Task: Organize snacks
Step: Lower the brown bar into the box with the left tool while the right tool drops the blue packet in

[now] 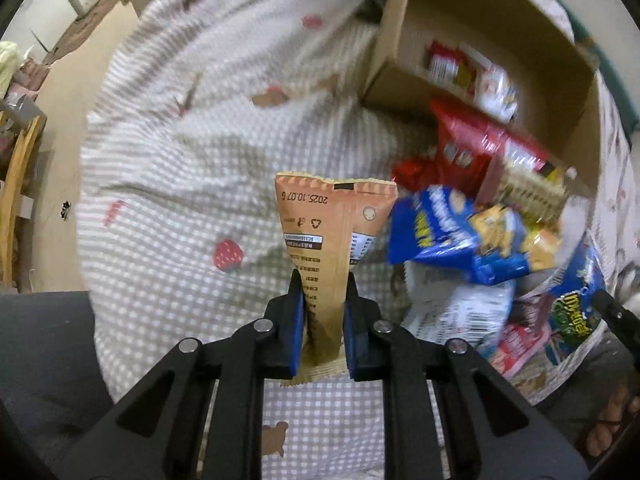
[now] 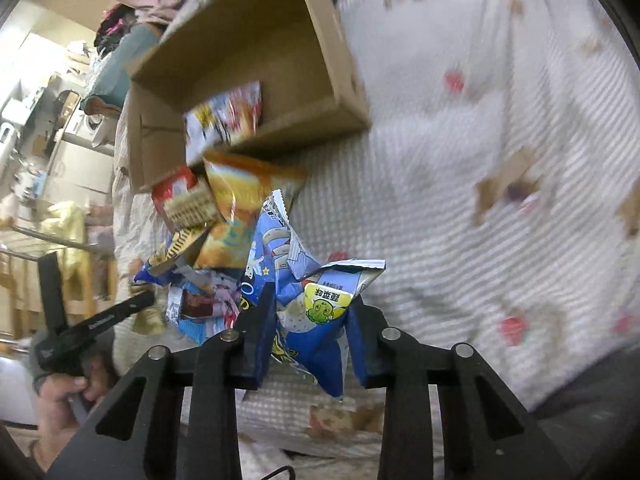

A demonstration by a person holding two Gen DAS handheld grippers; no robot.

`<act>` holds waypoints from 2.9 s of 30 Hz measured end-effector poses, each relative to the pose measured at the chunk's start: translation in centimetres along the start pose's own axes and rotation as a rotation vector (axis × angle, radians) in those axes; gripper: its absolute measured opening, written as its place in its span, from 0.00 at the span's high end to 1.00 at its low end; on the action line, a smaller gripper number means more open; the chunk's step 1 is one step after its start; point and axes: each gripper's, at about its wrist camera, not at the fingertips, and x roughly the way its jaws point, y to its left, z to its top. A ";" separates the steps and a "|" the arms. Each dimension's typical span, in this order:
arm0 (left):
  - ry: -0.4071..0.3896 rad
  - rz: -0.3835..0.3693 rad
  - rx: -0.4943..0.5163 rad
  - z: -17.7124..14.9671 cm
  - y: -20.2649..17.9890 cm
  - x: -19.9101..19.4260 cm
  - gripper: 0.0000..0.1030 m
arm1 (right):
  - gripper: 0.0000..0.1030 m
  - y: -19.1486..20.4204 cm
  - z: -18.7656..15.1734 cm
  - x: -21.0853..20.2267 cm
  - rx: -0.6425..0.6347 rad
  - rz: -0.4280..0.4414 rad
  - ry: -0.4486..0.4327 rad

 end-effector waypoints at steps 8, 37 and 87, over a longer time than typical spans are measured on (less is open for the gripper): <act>-0.223 -0.012 0.011 0.5 -0.2 -6.6 0.87 | 0.68 1.7 1.3 -8.6 -0.019 -0.018 -0.191; -0.419 -0.039 0.301 14.3 -12.8 -6.1 0.87 | 0.68 4.6 15.7 -4.9 -0.053 0.187 -0.389; -0.435 -0.034 0.308 13.0 -13.6 -1.2 0.28 | 0.16 7.3 15.9 2.6 -0.347 0.101 -0.358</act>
